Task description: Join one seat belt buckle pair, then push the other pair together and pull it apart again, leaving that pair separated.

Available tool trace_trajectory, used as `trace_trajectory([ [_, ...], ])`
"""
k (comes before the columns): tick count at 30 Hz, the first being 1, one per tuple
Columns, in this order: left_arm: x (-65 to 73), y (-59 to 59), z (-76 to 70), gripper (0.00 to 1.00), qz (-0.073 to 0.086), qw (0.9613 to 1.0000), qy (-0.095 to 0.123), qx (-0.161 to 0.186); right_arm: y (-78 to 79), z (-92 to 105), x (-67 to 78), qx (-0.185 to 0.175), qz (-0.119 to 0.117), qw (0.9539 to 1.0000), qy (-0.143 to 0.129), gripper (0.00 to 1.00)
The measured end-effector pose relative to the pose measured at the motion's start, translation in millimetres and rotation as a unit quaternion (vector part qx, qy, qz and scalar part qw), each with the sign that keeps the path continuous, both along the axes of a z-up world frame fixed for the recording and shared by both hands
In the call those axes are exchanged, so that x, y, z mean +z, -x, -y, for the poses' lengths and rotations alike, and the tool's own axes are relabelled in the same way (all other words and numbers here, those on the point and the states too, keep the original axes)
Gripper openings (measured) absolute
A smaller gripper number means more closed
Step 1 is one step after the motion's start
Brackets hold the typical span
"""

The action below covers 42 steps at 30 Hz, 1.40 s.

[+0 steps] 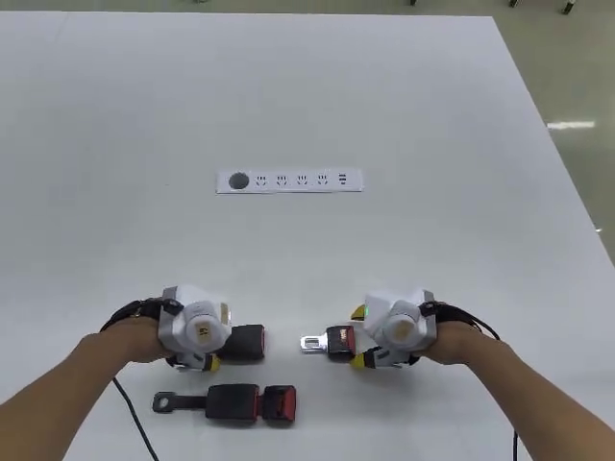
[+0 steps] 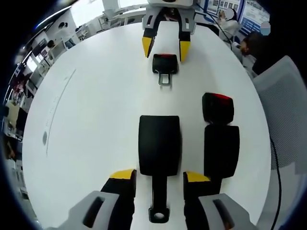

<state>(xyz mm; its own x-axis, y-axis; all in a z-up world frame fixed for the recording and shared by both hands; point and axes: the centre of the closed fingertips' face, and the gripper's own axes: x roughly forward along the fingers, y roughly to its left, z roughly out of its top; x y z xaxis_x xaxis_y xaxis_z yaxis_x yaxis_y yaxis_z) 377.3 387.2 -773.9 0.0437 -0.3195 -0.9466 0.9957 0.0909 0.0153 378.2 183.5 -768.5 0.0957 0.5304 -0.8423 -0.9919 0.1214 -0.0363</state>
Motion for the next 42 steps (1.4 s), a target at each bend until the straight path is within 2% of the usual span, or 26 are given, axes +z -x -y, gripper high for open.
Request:
trace_trajectory([
  [3, 4.0, -0.5, -5.0, 0.41, 0.002, 0.9999, 0.006, 0.013, -1.1, 6.8, 0.0, -0.008, 0.002, 1.0000, -0.004, 0.43],
  [8, 10.9, 6.2, -14.5, 0.41, -0.001, 0.9989, 0.021, 0.041, 3.2, 13.8, 2.9, -0.020, 0.003, 0.9997, -0.012, 0.45],
  [14, 17.2, 17.6, -21.4, 0.44, -0.010, 0.9943, 0.063, 0.085, 10.4, 15.7, 15.1, -0.044, 0.002, 0.9979, -0.046, 0.50],
  [15, 18.1, 18.7, -23.7, 0.44, -0.012, 0.9918, 0.074, 0.103, 10.5, 16.9, 15.3, -0.048, 0.005, 0.9976, -0.051, 0.51],
  [21, 20.8, 26.3, -35.4, 0.49, -0.009, 0.9813, 0.119, 0.151, 20.8, 24.6, 18.9, -0.069, 0.013, 0.9952, -0.067, 0.55],
  [23, 22.7, 27.4, -36.2, 0.53, 0.002, 0.9748, 0.142, 0.172, 24.7, 24.5, 22.8, -0.075, 0.013, 0.9941, -0.076, 0.57],
  [24, 23.5, 30.8, -37.2, 0.54, 0.001, 0.9719, 0.152, 0.179, 26.8, 24.6, 22.5, -0.081, 0.011, 0.9934, -0.081, 0.58],
  [27, 24.0, 36.8, -41.2, 0.58, 0.014, 0.9678, 0.168, 0.187, 30.9, 24.7, 25.2, -0.087, 0.022, 0.9917, -0.091, 0.62],
  [29, 24.0, 38.4, -43.6, 0.60, 0.021, 0.9619, 0.183, 0.202, 32.6, 24.1, 25.8, -0.100, 0.022, 0.9895, -0.102, 0.66],
  [30, 25.5, 41.7, -42.8, 0.61, 0.022, 0.9571, 0.195, 0.213, 34.3, 24.0, 26.0, -0.106, 0.024, 0.9882, -0.107, 0.67],
  [33, 23.7, 49.1, -45.9, 0.64, 0.024, 0.9512, 0.208, 0.226, 39.6, 24.4, 24.6, -0.120, 0.028, 0.9860, -0.113, 0.71],
  [34, 22.3, 51.3, -47.1, 0.66, 0.027, 0.9503, 0.210, 0.228, 41.4, 24.2, 24.2, -0.125, 0.027, 0.9851, -0.116, 0.72],
  [37, 22.8, 61.3, -45.9, 0.70, 0.031, 0.9436, 0.226, 0.240, 50.0, 22.5, 24.3, -0.136, 0.024, 0.9823, -0.126, 0.76],
  [40, 20.3, 69.1, -47.1, 0.74, 0.036, 0.9402, 0.231, 0.248, 55.7, 23.4, 22.2, -0.146, 0.024, 0.9800, -0.133, 0.77],
  [42, 19.1, 72.6, -47.7, 0.76, 0.039, 0.9348, 0.239, 0.259, 58.2, 22.9, 23.2, -0.153, 0.031, 0.9774, -0.142, 0.80],
])
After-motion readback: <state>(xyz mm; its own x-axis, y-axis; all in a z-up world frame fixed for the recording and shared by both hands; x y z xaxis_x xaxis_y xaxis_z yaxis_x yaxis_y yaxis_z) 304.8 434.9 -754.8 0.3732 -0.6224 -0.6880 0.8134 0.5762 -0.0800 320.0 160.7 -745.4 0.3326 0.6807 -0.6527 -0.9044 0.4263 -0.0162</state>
